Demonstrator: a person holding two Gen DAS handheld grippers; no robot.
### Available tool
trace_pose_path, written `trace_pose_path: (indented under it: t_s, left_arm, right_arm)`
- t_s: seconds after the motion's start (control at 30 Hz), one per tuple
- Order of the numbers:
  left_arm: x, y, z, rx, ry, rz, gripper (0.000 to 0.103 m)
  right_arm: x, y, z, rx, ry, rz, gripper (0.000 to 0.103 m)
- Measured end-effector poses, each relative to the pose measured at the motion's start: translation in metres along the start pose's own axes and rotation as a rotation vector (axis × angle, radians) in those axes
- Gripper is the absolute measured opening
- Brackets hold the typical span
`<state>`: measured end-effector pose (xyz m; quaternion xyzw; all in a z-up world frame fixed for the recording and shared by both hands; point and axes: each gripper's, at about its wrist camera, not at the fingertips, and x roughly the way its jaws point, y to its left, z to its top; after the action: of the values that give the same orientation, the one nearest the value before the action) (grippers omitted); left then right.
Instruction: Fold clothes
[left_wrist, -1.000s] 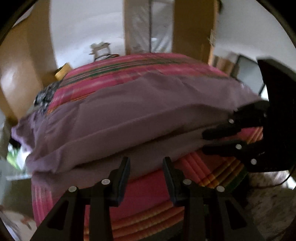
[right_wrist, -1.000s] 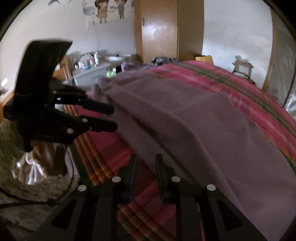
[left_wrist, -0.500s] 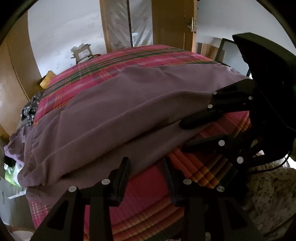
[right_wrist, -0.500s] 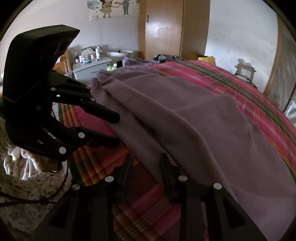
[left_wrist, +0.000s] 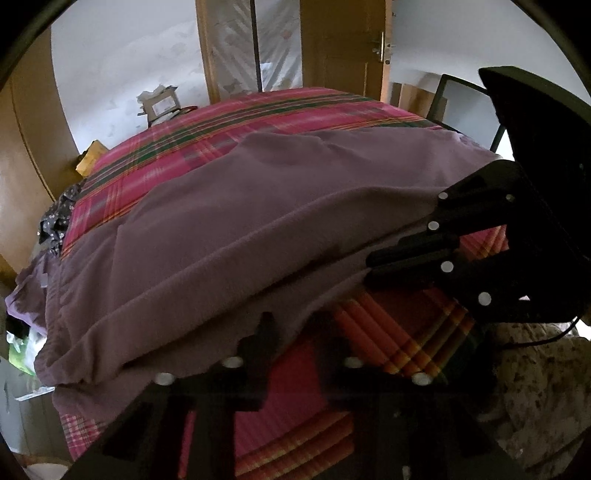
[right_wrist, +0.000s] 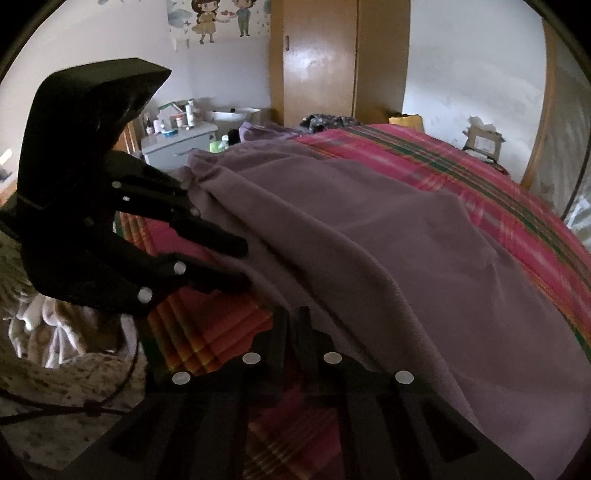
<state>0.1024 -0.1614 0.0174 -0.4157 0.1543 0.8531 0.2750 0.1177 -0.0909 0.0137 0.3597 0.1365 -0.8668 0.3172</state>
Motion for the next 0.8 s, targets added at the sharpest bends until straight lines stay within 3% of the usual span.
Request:
trace_pose_path:
  t_s: [0.17, 0.37, 0.53, 0.6, 0.67, 0.8]
  left_arm:
    - [-0.005, -0.001, -0.006, 0.023, 0.009, -0.019, 0.003]
    - [-0.010, 0.001, -0.015, -0.016, 0.009, -0.049, 0.000]
    - [-0.010, 0.004, -0.016, -0.049, -0.003, -0.045, 0.000]
    - [-0.010, 0.005, -0.016, -0.065, -0.007, -0.027, 0.001]
    - [-0.008, 0.006, -0.015, -0.075, -0.006, -0.015, 0.001]
    - [-0.008, 0.005, -0.014, -0.075, -0.006, -0.004, 0.009]
  right_arm:
    - [-0.005, 0.005, -0.002, 0.000, 0.009, 0.030, 0.003]
    - [-0.004, 0.011, -0.009, 0.014, 0.035, 0.056, 0.000]
    - [-0.011, 0.009, -0.005, 0.021, 0.005, 0.033, 0.001]
    - [-0.013, 0.009, -0.003, 0.005, 0.009, 0.012, 0.007]
    - [-0.012, 0.011, -0.003, -0.018, 0.013, -0.021, 0.026]
    - [-0.003, 0.014, -0.003, -0.050, 0.037, -0.050, 0.033]
